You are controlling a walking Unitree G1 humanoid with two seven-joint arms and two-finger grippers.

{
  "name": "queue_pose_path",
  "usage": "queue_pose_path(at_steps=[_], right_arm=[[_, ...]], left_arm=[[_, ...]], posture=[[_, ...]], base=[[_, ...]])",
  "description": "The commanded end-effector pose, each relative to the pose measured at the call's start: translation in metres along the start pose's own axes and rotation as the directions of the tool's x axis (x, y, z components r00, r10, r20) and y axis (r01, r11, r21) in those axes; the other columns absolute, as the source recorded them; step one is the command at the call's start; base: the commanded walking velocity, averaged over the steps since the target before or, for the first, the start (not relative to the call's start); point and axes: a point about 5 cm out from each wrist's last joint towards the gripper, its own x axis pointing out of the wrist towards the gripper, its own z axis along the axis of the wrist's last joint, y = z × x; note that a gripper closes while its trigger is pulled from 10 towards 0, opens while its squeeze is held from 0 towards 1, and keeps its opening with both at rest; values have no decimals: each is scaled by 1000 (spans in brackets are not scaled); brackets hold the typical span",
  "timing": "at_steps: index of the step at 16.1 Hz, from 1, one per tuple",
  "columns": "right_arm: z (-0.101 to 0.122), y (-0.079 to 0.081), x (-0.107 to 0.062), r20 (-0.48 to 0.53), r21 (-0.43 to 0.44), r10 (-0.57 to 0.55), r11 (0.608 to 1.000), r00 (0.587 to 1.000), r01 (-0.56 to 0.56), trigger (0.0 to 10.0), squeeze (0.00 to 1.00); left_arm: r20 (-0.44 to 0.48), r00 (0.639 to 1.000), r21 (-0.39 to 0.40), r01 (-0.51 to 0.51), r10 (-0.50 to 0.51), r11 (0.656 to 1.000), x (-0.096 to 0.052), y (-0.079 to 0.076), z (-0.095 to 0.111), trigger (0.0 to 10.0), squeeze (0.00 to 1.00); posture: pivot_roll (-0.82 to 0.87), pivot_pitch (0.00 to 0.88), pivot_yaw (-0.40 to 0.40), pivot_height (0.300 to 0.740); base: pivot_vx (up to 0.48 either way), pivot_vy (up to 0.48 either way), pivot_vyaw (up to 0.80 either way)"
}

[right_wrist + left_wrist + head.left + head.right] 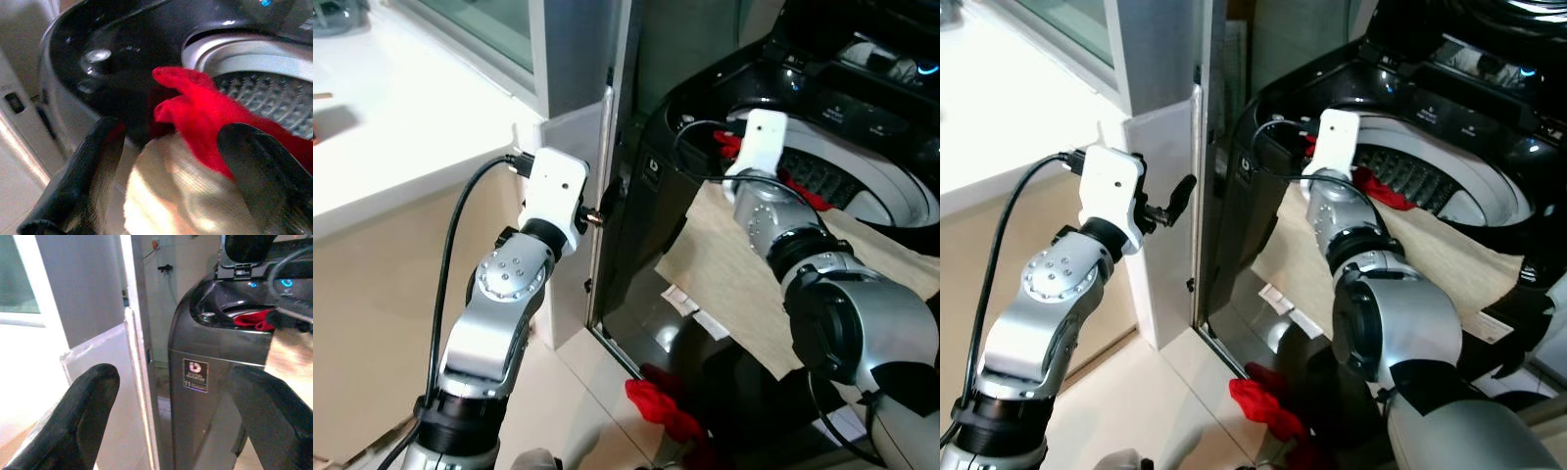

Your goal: Clothes washing

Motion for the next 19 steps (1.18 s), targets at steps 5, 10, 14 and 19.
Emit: queue_pose_path(at_steps=[5, 10, 14, 19], right_arm=[[-8, -38, -2, 91, 32, -157, 987, 983, 154, 10000, 349], [1, -40, -10, 280, -56, -20, 998, 960, 37, 10000, 431], [-19, -38, -19, 275, -77, -10, 997, 961, 33, 10000, 353], [-38, -15, -50, 333, -146, 158, 983, 930, -115, 10000, 365]], left_arm=[[46, 997, 61, -57, 54, 997, 20, 29, 10, 10000, 0], [83, 996, 60, 23, -28, 998, 47, 28, 20, 10000, 0], [72, 995, 108, 56, -64, 993, 61, 30, 17, 10000, 0], [34, 999, 112, -38, 35, 993, 89, 78, 34, 10000, 0]], posture=[[6, 0, -76, 740], [-129, 0, 27, 740], [-154, 0, 46, 740], [-176, 0, 48, 740]], base=[[0, 0, 0], [0, 192, -627], [0, 0, -317], [0, 0, 0]])
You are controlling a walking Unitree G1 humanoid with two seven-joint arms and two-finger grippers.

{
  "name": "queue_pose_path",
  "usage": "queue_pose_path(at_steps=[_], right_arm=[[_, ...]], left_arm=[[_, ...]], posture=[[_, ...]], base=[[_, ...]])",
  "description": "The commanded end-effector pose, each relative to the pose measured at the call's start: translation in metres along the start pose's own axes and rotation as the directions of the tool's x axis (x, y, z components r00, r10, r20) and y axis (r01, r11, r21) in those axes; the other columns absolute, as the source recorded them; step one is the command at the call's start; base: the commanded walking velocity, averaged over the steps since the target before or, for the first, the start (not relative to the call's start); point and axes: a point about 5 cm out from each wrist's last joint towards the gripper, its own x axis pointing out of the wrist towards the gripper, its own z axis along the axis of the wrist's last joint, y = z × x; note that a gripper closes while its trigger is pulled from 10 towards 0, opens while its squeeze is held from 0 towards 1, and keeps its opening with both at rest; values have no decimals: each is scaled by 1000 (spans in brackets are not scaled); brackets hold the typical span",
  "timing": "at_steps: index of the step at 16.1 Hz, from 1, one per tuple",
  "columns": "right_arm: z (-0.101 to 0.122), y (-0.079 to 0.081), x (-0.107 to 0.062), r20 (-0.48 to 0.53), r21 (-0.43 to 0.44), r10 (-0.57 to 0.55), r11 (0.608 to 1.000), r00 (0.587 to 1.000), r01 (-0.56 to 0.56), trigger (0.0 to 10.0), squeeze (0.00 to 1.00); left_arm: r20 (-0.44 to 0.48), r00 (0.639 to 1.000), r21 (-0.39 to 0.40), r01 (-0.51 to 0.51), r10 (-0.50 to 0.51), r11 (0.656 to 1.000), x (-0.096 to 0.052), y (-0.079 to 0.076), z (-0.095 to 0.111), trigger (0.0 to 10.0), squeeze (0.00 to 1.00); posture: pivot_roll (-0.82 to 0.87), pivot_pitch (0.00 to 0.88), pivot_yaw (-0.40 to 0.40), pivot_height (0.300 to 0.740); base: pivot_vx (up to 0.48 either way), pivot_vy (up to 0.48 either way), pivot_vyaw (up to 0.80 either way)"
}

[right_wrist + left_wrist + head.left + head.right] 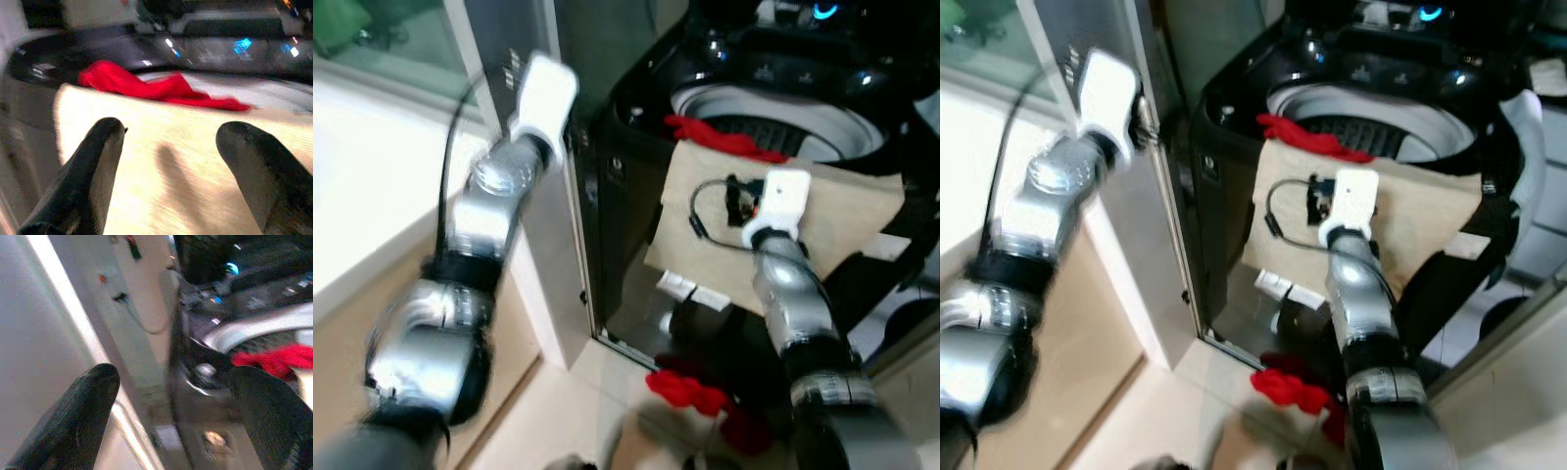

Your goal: Clothes washing

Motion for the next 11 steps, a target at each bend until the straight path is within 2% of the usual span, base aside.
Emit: queue_pose_path(at_steps=[1, 3, 5, 7, 9, 10, 11], right_arm=[[13, 6, -1, 49, -7, 44, 999, 998, -43, 10000, 361], [16, 7, -7, 55, 6, 72, 997, 996, -72, 10000, 361], [32, 6, -20, 130, 26, 108, 993, 986, -112, 10000, 361], [36, 3, -28, 143, 31, 111, 993, 983, -117, 10000, 365], [34, 2, -40, 130, -18, 125, 992, 984, -124, 10000, 404], [33, 4, -42, 127, -21, 120, 993, 985, -119, 10000, 392], [34, 5, -42, 121, -21, 123, 992, 985, -121, 10000, 365]], left_arm=[[7, 1000, -6, -4, 4, 1000, 3, 4, 3, 10000, 0], [32, 999, -24, 16, -15, 1000, 6, 4, 9, 10000, 0], [33, 995, -42, 98, -97, 994, 13, -13, 6, 10000, 0], [33, 992, -50, 127, -126, 991, 17, -18, 5, 10000, 0], [61, 979, -67, 201, -197, 977, 22, -29, 11, 10000, 0], [62, 978, -64, 204, -201, 977, 22, -30, 11, 10000, 0], [52, 982, -50, 186, -183, 981, 23, -29, 10, 10000, 0]], posture=[[-191, 0, 55, 740], [-202, 0, 60, 740], [-228, 0, 81, 740], [-235, 0, 90, 740], [-247, 0, 108, 740], [-252, 0, 114, 740], [-252, 0, 114, 740]], base=[[0, 0, 0], [0, 0, 0], [0, 0, 0], [0, 0, 0], [277, 184, -800], [0, 420, -756], [356, 0, 0]])
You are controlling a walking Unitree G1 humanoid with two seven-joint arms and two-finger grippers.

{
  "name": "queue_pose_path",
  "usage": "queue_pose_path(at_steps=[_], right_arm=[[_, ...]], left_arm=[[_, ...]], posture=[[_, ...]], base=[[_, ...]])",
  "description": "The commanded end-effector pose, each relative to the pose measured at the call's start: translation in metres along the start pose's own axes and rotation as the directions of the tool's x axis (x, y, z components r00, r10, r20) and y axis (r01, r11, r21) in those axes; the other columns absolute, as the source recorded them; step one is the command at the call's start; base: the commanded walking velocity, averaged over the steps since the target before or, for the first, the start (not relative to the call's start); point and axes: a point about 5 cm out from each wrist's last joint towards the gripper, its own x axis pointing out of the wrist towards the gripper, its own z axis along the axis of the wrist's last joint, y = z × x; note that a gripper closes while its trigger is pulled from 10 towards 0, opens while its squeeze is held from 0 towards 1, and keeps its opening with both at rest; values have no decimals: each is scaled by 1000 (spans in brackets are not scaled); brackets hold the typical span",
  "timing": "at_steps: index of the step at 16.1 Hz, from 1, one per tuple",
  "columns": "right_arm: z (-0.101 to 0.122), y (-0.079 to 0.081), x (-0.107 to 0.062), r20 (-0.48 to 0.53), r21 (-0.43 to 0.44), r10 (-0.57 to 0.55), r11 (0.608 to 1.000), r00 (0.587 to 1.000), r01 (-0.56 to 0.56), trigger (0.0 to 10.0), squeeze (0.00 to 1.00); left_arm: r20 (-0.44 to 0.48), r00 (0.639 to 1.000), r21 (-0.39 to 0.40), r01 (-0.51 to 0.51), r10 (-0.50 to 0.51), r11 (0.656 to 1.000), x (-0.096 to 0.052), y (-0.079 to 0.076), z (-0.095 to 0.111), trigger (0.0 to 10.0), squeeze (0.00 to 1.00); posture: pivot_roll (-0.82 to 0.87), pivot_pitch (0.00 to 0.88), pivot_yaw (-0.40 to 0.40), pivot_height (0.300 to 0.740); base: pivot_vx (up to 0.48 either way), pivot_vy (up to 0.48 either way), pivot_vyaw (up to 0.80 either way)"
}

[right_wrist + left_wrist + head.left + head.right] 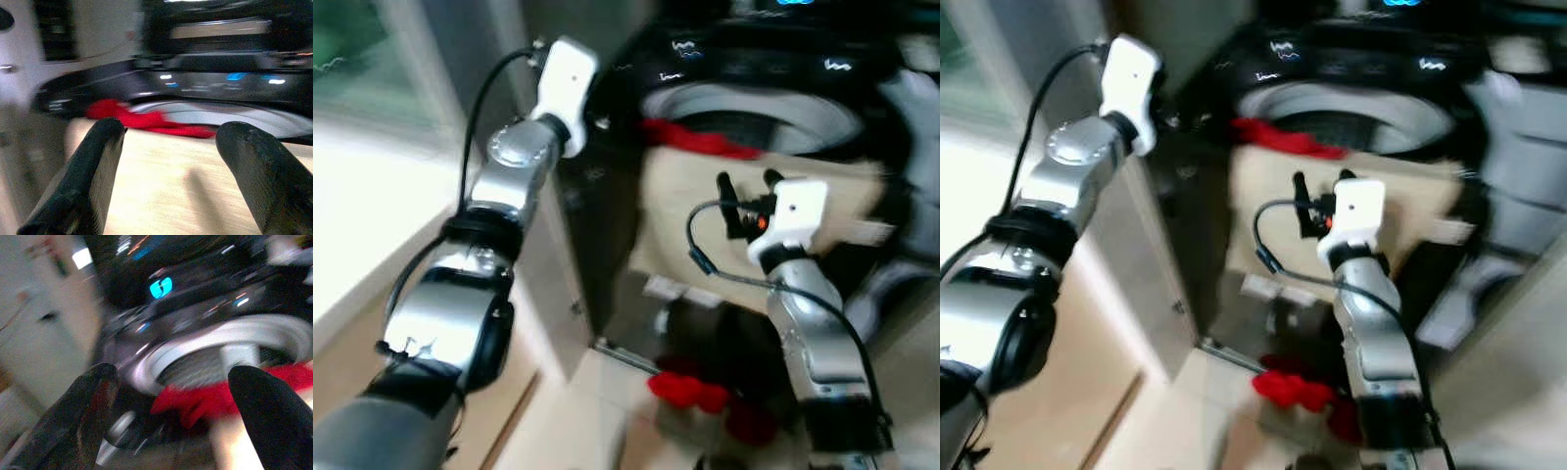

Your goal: Clothes washing

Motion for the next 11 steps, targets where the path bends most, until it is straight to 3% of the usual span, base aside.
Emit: queue_pose_path(at_steps=[1, 3, 6, 8, 11], right_arm=[[8, 4, 3, 20, -2, 12, 1000, 1000, -12, 10000, 365], [11, 6, 0, 21, 5, 47, 999, 999, -47, 10000, 365], [8, 9, -4, 12, 29, 76, 997, 997, -76, 10000, 365], [8, 13, -7, 7, 41, 87, 995, 996, -87, 10000, 365], [13, 15, -23, 10, 51, 111, 992, 994, -112, 10000, 369]], left_arm=[[-15, 999, 24, -35, 35, 999, -3, 10, -1, 10000, 0], [-86, 990, 92, -103, 111, 990, -4, 28, 0, 10000, 0], [-224, 972, 83, -48, 65, 995, -9, 42, -2, 10000, 0], [-258, 964, 55, -45, 58, 997, -12, 50, -2, 10000, 0], [-354, 932, 132, -31, 76, 991, -17, 55, -10, 10000, 0]], posture=[[-257, 0, 118, 740], [-255, 0, 114, 740], [-249, 0, 117, 740], [-265, 0, 129, 740], [-311, 0, 150, 740]], base=[[356, 0, 0], [0, 0, 0], [0, 0, 0], [0, 0, 0], [0, 0, 0]])
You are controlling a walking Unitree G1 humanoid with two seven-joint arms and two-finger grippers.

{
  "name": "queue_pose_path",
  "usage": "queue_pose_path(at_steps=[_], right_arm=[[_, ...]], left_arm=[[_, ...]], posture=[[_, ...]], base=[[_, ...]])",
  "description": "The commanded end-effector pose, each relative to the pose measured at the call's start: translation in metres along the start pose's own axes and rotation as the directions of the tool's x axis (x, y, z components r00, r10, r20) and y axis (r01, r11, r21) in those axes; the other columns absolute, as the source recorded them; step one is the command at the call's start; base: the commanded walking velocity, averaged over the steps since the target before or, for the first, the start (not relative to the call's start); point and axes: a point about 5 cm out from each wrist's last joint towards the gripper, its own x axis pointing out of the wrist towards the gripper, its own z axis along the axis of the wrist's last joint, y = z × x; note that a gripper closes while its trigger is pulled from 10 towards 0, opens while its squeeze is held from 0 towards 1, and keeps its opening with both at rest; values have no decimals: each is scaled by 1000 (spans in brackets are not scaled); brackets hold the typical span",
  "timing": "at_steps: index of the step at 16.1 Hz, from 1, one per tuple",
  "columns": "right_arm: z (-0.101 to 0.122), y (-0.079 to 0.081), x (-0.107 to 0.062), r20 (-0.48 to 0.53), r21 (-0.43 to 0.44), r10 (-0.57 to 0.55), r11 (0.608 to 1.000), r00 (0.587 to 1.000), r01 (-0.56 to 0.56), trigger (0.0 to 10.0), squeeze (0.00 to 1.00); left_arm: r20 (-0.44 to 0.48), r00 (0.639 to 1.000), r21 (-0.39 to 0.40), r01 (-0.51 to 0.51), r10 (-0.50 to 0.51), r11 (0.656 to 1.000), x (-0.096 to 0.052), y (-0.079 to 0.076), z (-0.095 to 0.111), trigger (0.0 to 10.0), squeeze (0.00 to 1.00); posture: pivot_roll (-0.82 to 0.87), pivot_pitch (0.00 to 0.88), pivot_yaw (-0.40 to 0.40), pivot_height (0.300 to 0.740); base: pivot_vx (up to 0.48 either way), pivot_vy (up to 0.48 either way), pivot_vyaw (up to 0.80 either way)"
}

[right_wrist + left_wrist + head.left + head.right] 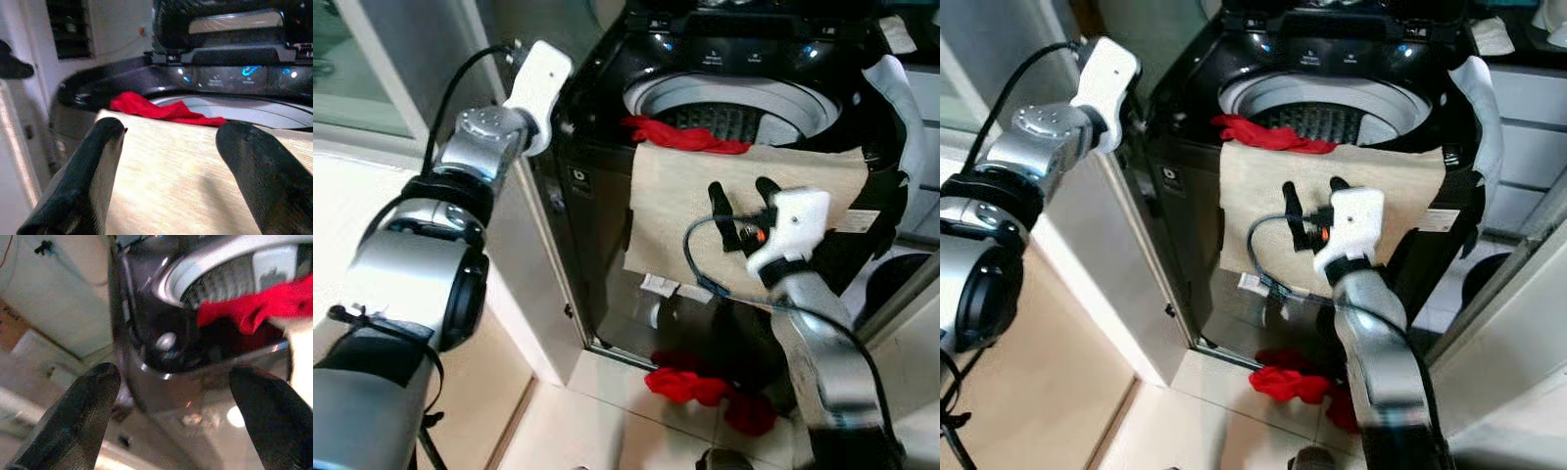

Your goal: Clothes washing

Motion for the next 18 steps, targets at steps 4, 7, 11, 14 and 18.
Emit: queue_pose_path(at_steps=[4, 7, 11, 14, 18], right_arm=[[7, 10, -31, -3, -10, 60, 998, 998, -60, 10000, 376], [0, -4, -30, -49, 9, -75, 997, 996, 76, 10000, 349], [10, 19, 24, 14, 76, 73, 994, 997, -74, 10000, 357], [29, 37, 68, 43, 167, 209, 963, 977, -213, 10000, 353], [36, 40, 119, 16, 160, 250, 955, 968, -249, 10000, 349]], left_arm=[[8, 999, 52, -41, 40, 998, 2, -1, 8, 10000, 0], [173, 985, -56, -17, 26, 998, 5, -10, 31, 10000, 0], [556, 796, -37, 311, -239, 950, -26, -52, 24, 10000, 0], [539, 803, -48, 331, -255, 942, -61, -95, -11, 10000, 0], [483, 862, -181, 268, -152, 946, -76, -137, -36, 10000, 0]], posture=[[-414, 0, 189, 740], [-429, 0, 211, 740], [-248, 0, 123, 740], [-92, 0, 10, 740], [21, 0, -83, 740]], base=[[0, 0, 0], [0, 0, 0], [0, 0, 0], [0, 0, 0], [0, 0, 0]])
